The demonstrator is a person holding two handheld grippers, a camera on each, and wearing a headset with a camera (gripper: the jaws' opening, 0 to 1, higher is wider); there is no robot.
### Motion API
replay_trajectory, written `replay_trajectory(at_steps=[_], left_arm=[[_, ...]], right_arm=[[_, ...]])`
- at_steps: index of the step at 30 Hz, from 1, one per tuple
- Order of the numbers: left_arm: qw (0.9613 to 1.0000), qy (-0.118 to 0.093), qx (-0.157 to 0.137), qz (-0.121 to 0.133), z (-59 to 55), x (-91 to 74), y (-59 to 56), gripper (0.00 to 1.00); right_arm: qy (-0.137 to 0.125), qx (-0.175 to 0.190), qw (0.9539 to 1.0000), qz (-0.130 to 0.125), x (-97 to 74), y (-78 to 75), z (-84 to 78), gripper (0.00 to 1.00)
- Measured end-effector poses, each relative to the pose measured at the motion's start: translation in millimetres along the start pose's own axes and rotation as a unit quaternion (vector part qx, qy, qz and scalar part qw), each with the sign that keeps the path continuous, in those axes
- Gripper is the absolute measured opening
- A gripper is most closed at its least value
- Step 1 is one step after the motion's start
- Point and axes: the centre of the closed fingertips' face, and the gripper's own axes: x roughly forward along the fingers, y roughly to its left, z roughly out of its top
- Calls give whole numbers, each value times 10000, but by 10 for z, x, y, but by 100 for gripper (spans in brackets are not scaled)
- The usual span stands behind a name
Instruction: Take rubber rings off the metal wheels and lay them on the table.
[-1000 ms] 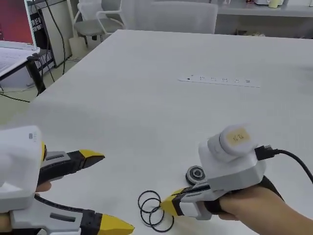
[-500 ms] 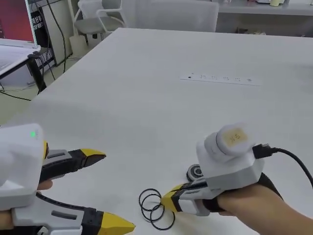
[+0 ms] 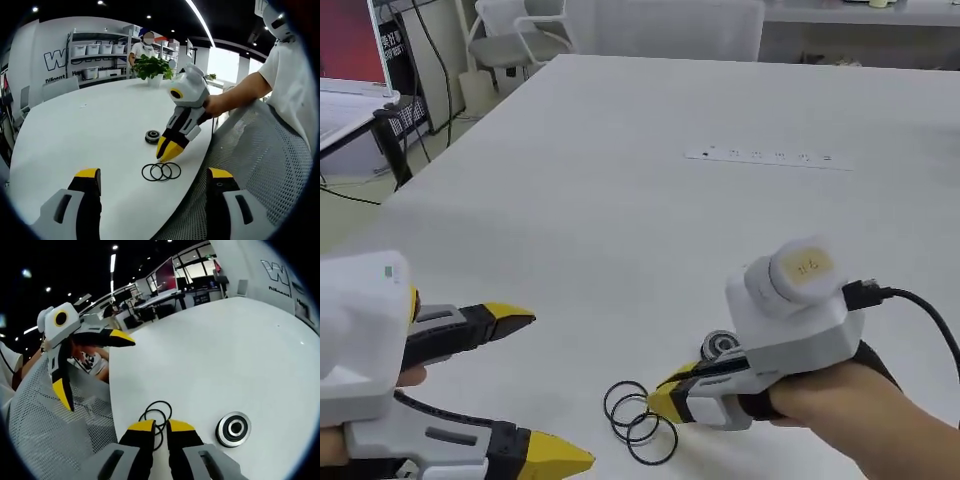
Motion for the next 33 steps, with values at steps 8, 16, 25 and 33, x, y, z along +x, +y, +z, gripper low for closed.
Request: replay_trajectory(at_steps=[8,16,25,33], left_arm=[[10000,53,33,-70,-15,11,-28,84],[9997,89,51,-215,-26,29,-83,84],[9994,-11,98,-338,23,29,-137,84],[9968,15,429,-674,109,52,-275,89]], right_arm=[[-359,112,9992,-149,-159,-90,197,7],[-820,116,9958,-386,-364,-194,432,9],[-1153,-235,9913,-593,-575,-361,513,18],[-1152,-288,9887,-913,-681,-618,387,19]])
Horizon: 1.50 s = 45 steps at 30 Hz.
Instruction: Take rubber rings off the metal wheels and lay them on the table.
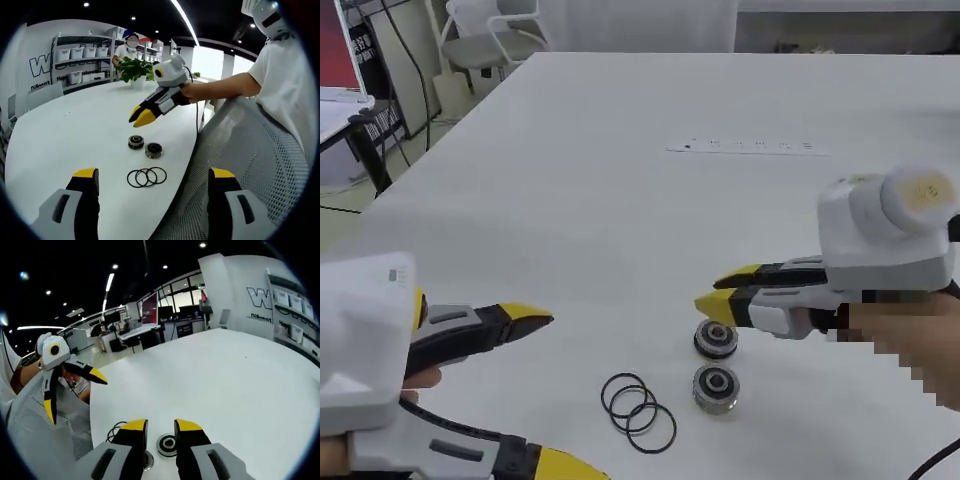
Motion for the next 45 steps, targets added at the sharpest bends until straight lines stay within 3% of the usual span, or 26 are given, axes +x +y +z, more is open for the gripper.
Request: replay_trajectory(at_steps=[2,6,15,22,26,30,34,37,41,45], left_arm=[[9999,37,147,-64,44,16,-9,89],[9991,41,392,-174,184,23,4,89],[9936,11,1111,-182,579,115,260,89],[9893,-200,1421,-245,919,322,353,87],[9877,-268,1505,-322,1010,477,370,84],[9863,-266,1583,-388,1020,669,399,80],[9872,-228,1563,-230,970,902,542,76],[9884,-135,1500,-179,878,1043,611,70],[9905,30,1348,-285,715,1202,606,61],[9925,-50,1194,-261,617,1320,597,56]], right_arm=[[20,209,9997,84,-19,12,-40,20],[46,166,9998,89,-36,-4,-84,23],[286,97,9995,76,-20,-94,-278,26],[633,18,9980,16,19,-175,-490,26],[686,6,9976,8,19,-191,-528,27],[717,11,9974,2,28,-209,-567,28],[772,-26,9970,16,39,-207,-611,29],[800,-85,9967,53,56,-188,-620,29],[861,-223,9960,64,79,-170,-642,29],[867,-237,9959,95,88,-157,-646,29]])
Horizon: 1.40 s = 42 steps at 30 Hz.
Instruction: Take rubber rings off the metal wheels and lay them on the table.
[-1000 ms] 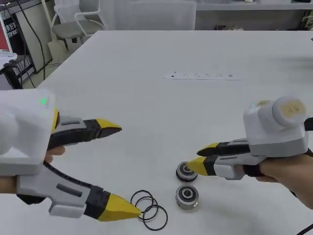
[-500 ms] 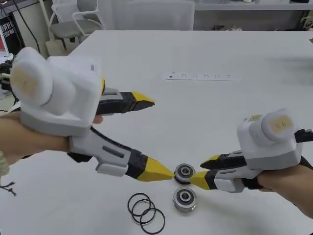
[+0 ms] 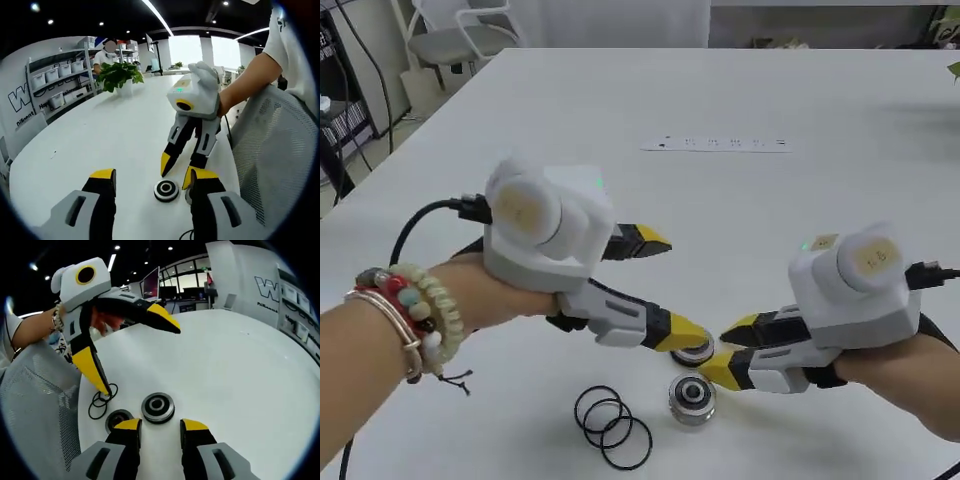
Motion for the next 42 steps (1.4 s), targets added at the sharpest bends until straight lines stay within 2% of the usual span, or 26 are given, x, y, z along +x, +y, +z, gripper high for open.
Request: replay_trajectory(at_steps=[5,10,15,18,19,22,25,30,36,39,42], left_arm=[[9990,-32,-295,320,-158,75,78,45],[9991,108,-350,211,-298,142,-11,38],[9993,210,-290,80,-362,215,-117,30],[9993,290,-215,82,-404,238,-145,25],[9993,223,-284,89,-386,235,-143,24],[9992,245,-288,121,-397,227,-126,17],[9991,241,-341,89,-403,227,-144,15],[9989,208,-423,-78,-400,237,-210,9],[9986,159,-511,-37,-412,241,-189,8],[9986,116,-519,-13,-412,244,-187,8],[9986,99,-524,1,-411,246,-188,8]], right_arm=[[14,-30,10000,-21,6,-6,-4,28],[4,-36,10000,-32,10,-12,-1,27],[0,-46,10000,-35,11,-12,0,27],[-2,-53,10000,-32,11,-9,0,27],[-1,-62,10000,-33,10,-10,-1,27],[-4,-65,10000,-36,10,-13,0,26],[4,-78,10000,-34,12,-11,-2,26],[-5,-101,9999,-26,17,-6,5,26],[0,-149,9999,-30,25,-1,11,25],[-119,-25,9999,37,31,21,64,24],[-94,-43,9999,32,35,26,56,23]])
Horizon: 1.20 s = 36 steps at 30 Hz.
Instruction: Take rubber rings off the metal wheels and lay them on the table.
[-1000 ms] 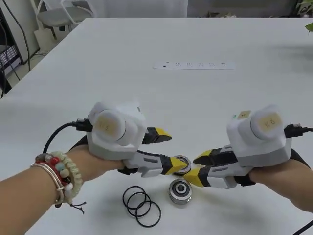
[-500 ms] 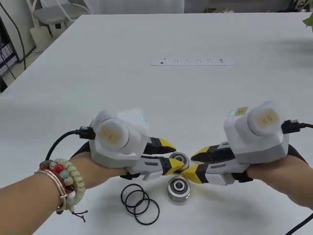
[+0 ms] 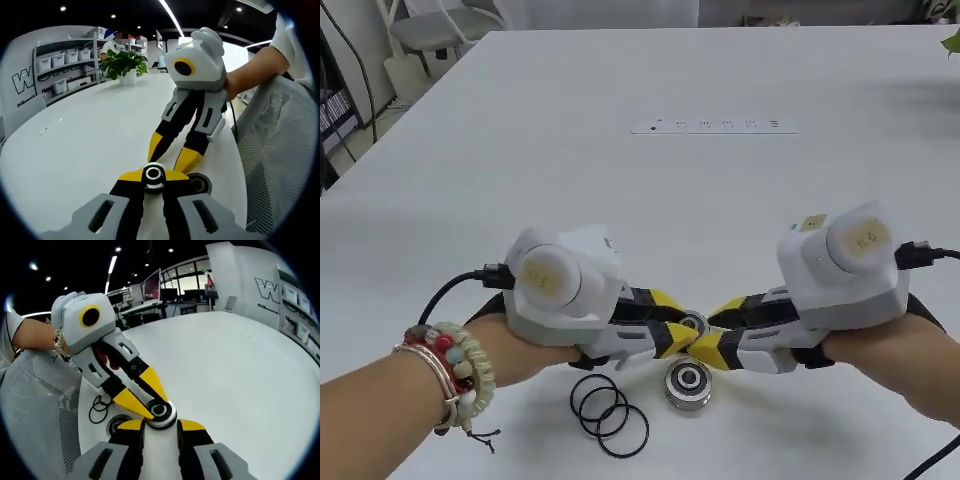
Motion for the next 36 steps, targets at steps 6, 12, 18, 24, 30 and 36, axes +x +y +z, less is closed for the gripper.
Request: replay_trajectory(at_steps=[6,12,18,24,30,36], left_arm=[[10000,-5,-10,21,-2,4,1,8],[10000,-29,-83,39,-6,-2,6,8],[9999,-48,-101,83,-6,-7,2,8],[9999,-49,-89,99,-4,-8,-1,8],[9999,-54,-78,108,-2,-10,-5,8],[9999,-73,-75,100,-5,-13,-4,8]], right_arm=[[139,-194,9997,-16,0,1,-39,19],[318,-405,9986,-80,-57,-46,-112,0],[247,-322,9992,-67,-39,-47,-85,0],[321,569,9978,-129,-44,-93,-100,0],[239,1014,9945,-110,-58,-124,-101,0],[152,1383,9902,-90,-77,-139,-84,0]])
